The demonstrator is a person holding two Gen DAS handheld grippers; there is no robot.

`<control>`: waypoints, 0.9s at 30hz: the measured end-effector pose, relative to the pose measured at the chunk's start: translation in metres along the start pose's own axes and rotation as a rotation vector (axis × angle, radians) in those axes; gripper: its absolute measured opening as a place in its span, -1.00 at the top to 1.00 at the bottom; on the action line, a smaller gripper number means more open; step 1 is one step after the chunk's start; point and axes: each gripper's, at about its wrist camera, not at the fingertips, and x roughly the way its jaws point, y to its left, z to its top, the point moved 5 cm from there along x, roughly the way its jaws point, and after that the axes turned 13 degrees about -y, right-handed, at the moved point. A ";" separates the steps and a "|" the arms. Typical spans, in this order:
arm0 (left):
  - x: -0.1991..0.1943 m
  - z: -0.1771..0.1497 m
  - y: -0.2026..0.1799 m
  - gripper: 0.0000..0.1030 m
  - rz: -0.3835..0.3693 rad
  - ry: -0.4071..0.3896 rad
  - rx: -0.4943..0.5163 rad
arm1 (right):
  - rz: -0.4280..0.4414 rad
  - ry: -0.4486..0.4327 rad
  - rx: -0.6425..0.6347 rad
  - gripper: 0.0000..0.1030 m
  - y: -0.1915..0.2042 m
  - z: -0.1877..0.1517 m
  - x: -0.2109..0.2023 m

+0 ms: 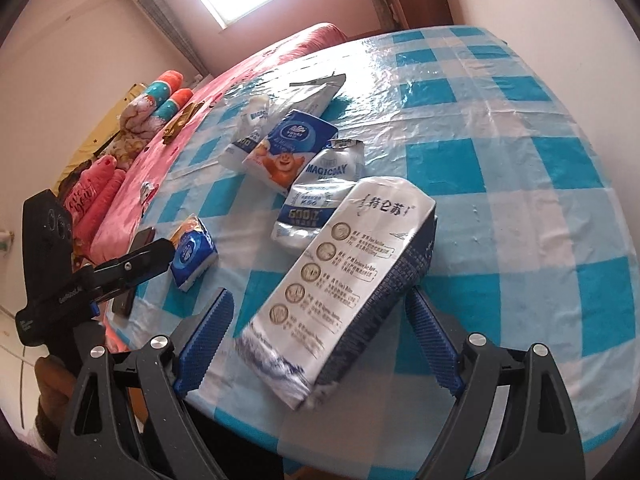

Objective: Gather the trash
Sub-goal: 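Grasp the Vinda tissue pack with the left gripper while the right gripper grasps the white milk carton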

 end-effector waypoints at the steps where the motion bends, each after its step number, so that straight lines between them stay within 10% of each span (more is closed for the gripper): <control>1: 0.004 0.001 -0.001 -0.79 0.003 0.007 0.011 | -0.003 0.004 0.002 -0.69 -0.001 0.001 0.002; 13: 0.035 0.009 -0.014 -0.78 0.185 0.000 0.250 | -0.094 -0.004 -0.100 -0.69 -0.001 0.013 0.025; 27: 0.027 0.013 -0.005 -0.20 0.252 -0.064 0.279 | -0.197 -0.026 -0.221 -0.69 -0.008 0.014 0.031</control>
